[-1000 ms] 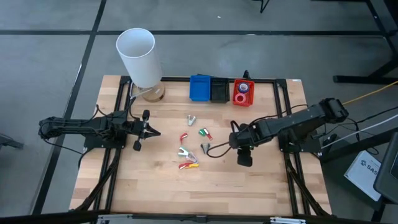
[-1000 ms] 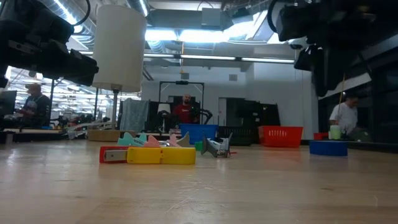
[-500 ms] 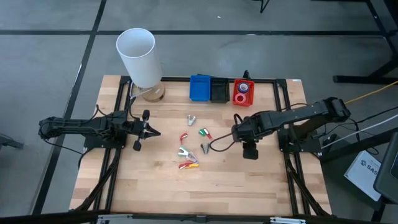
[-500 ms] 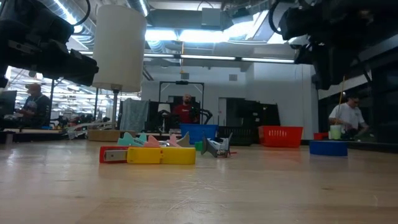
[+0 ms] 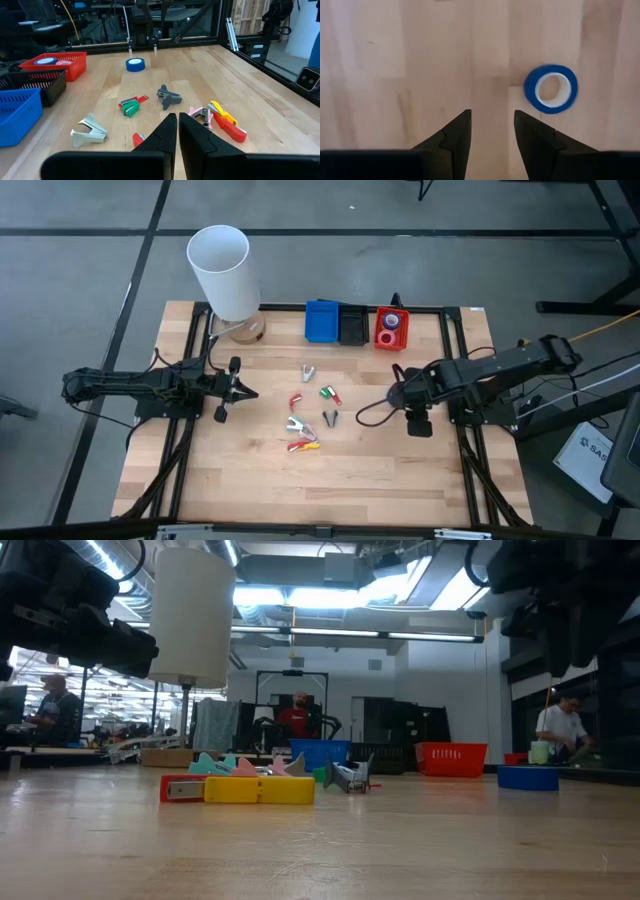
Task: Pick and place Stapler, Stapler remover, tape
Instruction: Put the blue tape into the red bin
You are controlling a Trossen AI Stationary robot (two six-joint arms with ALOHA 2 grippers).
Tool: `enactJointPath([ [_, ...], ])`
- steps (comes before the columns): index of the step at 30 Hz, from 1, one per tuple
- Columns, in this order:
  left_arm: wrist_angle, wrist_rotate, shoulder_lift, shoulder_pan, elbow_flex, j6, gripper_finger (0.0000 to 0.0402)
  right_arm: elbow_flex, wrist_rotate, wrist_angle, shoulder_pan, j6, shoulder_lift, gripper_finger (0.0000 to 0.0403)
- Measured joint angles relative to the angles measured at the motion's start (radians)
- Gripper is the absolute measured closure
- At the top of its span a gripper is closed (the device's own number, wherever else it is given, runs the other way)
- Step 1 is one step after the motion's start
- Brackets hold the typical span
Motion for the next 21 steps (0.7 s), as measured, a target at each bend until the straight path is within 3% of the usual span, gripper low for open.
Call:
enactJointPath([
  [4,0.0,0.0,0.0,0.0,0.0,0.0,0.0386,-0.061,0.06,0.024,-0.038,0.074,-0.016,0.0253],
  [11,0.0,0.0,0.0,0.0,0.0,0.0,0.0386,-0.138,0.064,0.162,-0.164,0.182,0.02,0.0253],
  [21,0.0,0.0,0.0,0.0,0.0,0.0,0.0386,-0.144,-0.033,0.237,-0.269,0.24,0.176,0.0253],
])
